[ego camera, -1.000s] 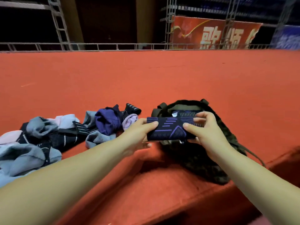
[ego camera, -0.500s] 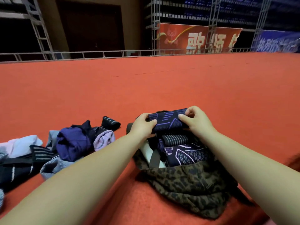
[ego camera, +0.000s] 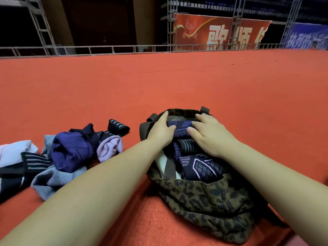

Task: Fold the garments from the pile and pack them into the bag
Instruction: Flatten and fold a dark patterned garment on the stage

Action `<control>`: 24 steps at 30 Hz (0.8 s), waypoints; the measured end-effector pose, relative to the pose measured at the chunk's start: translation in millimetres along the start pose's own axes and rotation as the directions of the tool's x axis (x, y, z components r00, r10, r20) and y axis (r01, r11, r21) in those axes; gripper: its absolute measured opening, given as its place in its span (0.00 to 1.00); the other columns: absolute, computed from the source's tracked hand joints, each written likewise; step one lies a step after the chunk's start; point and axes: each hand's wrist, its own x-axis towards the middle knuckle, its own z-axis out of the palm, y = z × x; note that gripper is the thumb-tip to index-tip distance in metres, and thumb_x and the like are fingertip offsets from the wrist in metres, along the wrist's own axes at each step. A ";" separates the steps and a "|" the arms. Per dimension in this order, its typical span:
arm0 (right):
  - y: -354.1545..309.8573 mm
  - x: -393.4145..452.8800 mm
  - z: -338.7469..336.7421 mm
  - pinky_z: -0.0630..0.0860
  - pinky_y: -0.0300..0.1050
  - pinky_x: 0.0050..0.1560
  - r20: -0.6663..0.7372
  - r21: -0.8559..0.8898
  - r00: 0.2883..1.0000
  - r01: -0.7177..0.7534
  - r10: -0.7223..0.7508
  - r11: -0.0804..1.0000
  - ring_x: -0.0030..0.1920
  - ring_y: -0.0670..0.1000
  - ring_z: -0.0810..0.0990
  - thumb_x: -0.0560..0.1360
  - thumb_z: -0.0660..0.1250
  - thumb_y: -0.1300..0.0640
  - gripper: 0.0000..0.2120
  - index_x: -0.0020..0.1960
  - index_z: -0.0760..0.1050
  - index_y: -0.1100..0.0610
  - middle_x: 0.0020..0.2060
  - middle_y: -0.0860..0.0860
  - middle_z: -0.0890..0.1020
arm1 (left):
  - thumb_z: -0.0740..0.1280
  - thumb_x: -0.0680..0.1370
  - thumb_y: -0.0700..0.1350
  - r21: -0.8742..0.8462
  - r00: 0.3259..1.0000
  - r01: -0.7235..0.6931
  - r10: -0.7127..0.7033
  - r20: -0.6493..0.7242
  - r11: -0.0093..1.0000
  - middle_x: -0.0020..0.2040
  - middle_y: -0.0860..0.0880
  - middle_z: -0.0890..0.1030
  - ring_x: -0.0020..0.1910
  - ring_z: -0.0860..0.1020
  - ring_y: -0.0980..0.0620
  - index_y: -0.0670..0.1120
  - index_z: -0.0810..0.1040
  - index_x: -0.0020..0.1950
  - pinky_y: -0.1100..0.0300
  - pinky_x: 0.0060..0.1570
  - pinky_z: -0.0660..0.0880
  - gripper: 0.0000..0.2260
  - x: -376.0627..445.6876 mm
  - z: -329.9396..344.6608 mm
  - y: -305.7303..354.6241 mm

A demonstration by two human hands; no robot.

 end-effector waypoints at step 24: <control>-149.4 -16.6 5.2 0.73 0.44 0.47 0.130 0.381 0.974 0.123 -0.185 0.916 0.44 0.48 0.79 0.76 0.64 0.51 0.06 0.45 0.79 0.50 0.42 0.47 0.82 | 0.63 0.79 0.41 -0.125 0.958 0.193 -0.159 0.238 0.973 0.40 0.54 0.81 0.36 0.77 0.59 0.51 0.76 0.44 0.64 0.36 0.68 0.07 -166.4 -160.6 -99.3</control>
